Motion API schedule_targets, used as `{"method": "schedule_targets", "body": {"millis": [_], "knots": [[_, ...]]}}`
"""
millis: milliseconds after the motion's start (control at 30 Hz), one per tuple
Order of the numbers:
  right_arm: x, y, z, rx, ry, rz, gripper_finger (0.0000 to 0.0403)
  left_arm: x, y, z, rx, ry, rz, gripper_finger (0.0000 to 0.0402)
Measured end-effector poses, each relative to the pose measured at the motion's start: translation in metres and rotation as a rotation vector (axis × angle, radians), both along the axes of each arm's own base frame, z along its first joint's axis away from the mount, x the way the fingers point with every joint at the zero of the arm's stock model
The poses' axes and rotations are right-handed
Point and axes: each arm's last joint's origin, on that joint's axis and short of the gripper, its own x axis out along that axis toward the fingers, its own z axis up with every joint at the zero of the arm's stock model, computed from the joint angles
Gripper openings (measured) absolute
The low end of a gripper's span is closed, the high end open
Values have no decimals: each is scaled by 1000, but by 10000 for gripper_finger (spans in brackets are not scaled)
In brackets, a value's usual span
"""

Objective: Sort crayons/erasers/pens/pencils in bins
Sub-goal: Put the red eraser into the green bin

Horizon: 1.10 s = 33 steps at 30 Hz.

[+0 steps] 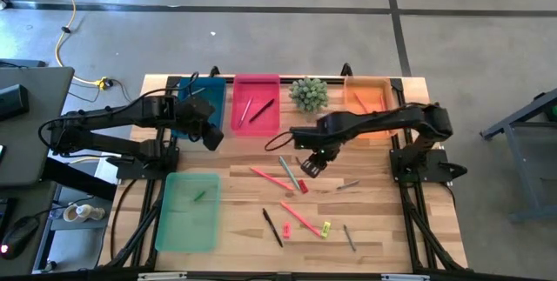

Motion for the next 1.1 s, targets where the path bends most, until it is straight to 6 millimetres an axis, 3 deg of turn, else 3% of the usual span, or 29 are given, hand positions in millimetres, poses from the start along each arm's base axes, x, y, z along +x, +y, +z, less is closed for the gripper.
{"method": "schedule_targets", "body": {"millis": [200,400,667,1100], "knots": [[0,16,-1,-78,-88,-207,124,0,0,0,10,0,5,122],[9,32,-6,-72,-175,-212,124,0,0,0,9,0,5,122],[9,41,-7,-128,-198,-353,127,0,0,0,13,2,-1,122],[22,58,-30,-98,-171,-311,165,0,1,0,42,16,-23,122]]}}
